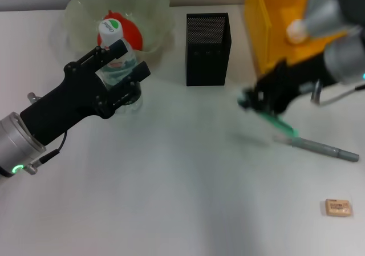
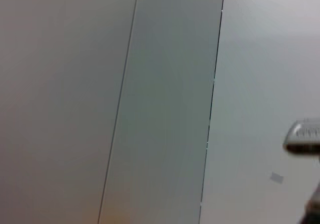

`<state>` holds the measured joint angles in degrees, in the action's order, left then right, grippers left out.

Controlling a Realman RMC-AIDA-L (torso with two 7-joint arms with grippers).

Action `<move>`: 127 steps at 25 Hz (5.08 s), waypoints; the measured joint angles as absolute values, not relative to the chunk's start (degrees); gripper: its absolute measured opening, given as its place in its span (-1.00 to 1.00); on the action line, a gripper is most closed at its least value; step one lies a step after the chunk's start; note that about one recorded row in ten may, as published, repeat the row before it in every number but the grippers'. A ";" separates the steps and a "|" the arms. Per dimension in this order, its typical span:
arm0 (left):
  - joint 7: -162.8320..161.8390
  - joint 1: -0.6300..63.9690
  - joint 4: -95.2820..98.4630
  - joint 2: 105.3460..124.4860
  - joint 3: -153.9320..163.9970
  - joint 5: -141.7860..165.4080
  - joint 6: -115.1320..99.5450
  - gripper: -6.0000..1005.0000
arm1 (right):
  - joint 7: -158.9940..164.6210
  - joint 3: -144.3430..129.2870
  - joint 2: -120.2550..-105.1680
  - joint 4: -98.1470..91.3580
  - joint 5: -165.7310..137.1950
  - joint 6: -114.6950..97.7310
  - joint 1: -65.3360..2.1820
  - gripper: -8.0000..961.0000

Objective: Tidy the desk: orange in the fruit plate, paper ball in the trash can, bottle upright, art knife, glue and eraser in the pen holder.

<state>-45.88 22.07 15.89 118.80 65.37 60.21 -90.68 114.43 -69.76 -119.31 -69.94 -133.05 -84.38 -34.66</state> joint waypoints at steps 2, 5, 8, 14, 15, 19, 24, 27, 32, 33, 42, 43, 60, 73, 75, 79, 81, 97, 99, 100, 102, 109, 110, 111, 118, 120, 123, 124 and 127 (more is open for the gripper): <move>-45.88 21.96 15.87 118.76 65.15 60.14 -90.83 0.33 | 112.26 -66.46 -119.30 -71.18 -127.55 -80.73 -32.53 -0.61; -45.88 21.85 15.97 118.75 64.96 60.08 -91.08 0.33 | 106.47 -64.00 -119.38 -70.70 -116.52 -72.65 -28.90 -0.61; -45.88 21.99 16.00 118.73 64.86 60.05 -91.12 0.32 | 97.32 -63.85 -119.42 -65.86 -102.56 -65.89 -27.24 -0.61; -45.88 22.64 16.11 118.74 64.86 60.02 -90.82 0.32 | 75.56 -64.20 -119.47 -48.99 -76.15 -62.74 -30.18 -0.62; -45.88 22.65 16.13 118.74 64.86 60.02 -90.80 0.32 | 71.91 -64.25 -119.50 -46.37 -72.65 -62.76 -30.94 -0.62; -45.88 22.78 16.17 118.76 64.79 60.02 -90.81 0.32 | 57.33 -64.28 -119.58 -34.13 -61.25 -62.99 -35.68 -0.61; -46.17 23.15 16.20 118.74 64.77 60.02 -90.76 0.32 | 44.85 -64.29 -119.72 -22.37 -54.77 -63.20 -40.97 -0.60; -46.04 23.33 16.30 118.67 64.74 60.03 -90.74 0.32 | 40.40 -64.57 -119.87 -18.77 -54.54 -63.28 -42.75 -0.58; -45.92 23.46 16.39 118.65 64.70 60.03 -90.72 0.32 | 36.78 -64.93 -119.89 -15.30 -54.41 -63.41 -44.34 -0.56; -45.90 23.80 16.44 118.65 64.68 60.03 -90.70 0.32 | 36.58 -65.03 -119.89 -15.07 -54.39 -63.42 -44.43 -0.56; -45.87 24.50 16.52 118.65 64.25 60.03 -90.59 0.32 | 36.64 -67.48 -119.88 -12.31 -54.84 -61.99 -45.22 -0.51; -46.08 24.52 16.53 118.64 64.25 60.03 -90.60 0.32 | 36.95 -68.36 -119.88 -12.33 -54.95 -61.22 -45.27 -0.51; -45.88 23.97 16.52 118.56 63.96 60.03 -90.81 0.32 | 92.85 -76.24 -119.04 -57.76 -92.61 -60.57 -27.00 0.08; -45.87 24.64 16.52 118.57 63.98 60.08 -90.63 0.32 | 118.26 -60.92 -117.75 -83.21 -138.92 -114.46 -31.17 0.09; -45.87 24.81 16.52 118.62 63.99 60.06 -90.62 0.32 | 116.62 -61.42 -118.29 -84.17 -142.85 -115.83 -31.02 0.09; -45.87 24.99 16.91 118.66 63.99 60.05 -90.40 0.32 | 114.68 -63.85 -118.95 -84.17 -148.68 -117.04 -30.84 0.09; -45.87 25.00 16.98 118.66 63.99 60.04 -90.32 0.32 | 114.62 -64.37 -118.98 -84.16 -149.52 -117.22 -30.83 0.09; -44.64 24.81 17.05 118.57 63.99 60.03 -89.99 0.32 | 118.62 -81.88 -119.51 -78.63 -156.71 -110.21 -31.11 0.09; -44.63 24.80 17.05 118.57 63.98 60.03 -89.99 0.32 | 118.86 -82.59 -119.51 -78.52 -156.84 -109.84 -31.24 0.08; -44.62 24.79 17.05 118.59 63.99 60.02 -89.99 0.32 | 119.46 -83.97 -119.52 -78.23 -157.17 -109.02 -31.55 0.08; -44.62 24.78 17.05 118.61 63.97 60.03 -89.99 0.32 | 120.07 -85.28 -119.53 -77.80 -157.52 -108.49 -31.89 0.08; -44.52 24.52 17.05 118.55 63.26 60.03 -89.99 0.32 | 121.82 -89.56 -119.62 -76.43 -157.61 -107.67 -32.60 0.08; -44.52 24.48 17.05 118.55 63.26 60.03 -89.99 0.32 | 121.97 -90.00 -119.62 -76.14 -157.61 -107.48 -32.67 0.08; -44.51 24.42 17.05 118.56 63.26 60.03 -89.99 0.32 | 122.20 -90.54 -119.62 -75.86 -157.61 -107.25 -32.76 0.08; -44.39 24.28 17.04 118.56 63.19 60.03 -90.00 0.32 | 123.21 -92.15 -119.62 -75.10 -157.81 -106.03 -33.10 0.08; -44.39 24.24 17.00 118.56 63.19 60.03 -90.00 0.32 | 123.46 -92.24 -119.62 -75.06 -157.70 -105.49 -33.10 0.08; -44.38 24.12 16.96 118.56 63.19 60.03 -90.00 0.32 | 123.75 -92.62 -119.62 -74.66 -157.63 -105.05 -33.09 0.08; -44.38 24.08 16.96 118.57 63.19 60.03 -89.99 0.32 | 123.89 -92.73 -119.62 -74.44 -157.65 -104.99 -33.10 0.08; -44.38 24.07 16.96 118.56 63.20 60.05 -90.00 0.32 | 124.89 -92.78 -119.62 -74.02 -157.70 -104.86 -33.36 0.05</move>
<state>-44.38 24.07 16.96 118.56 63.20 60.05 -90.00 124.89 -92.78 -119.62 -74.02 -157.70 -104.86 -33.36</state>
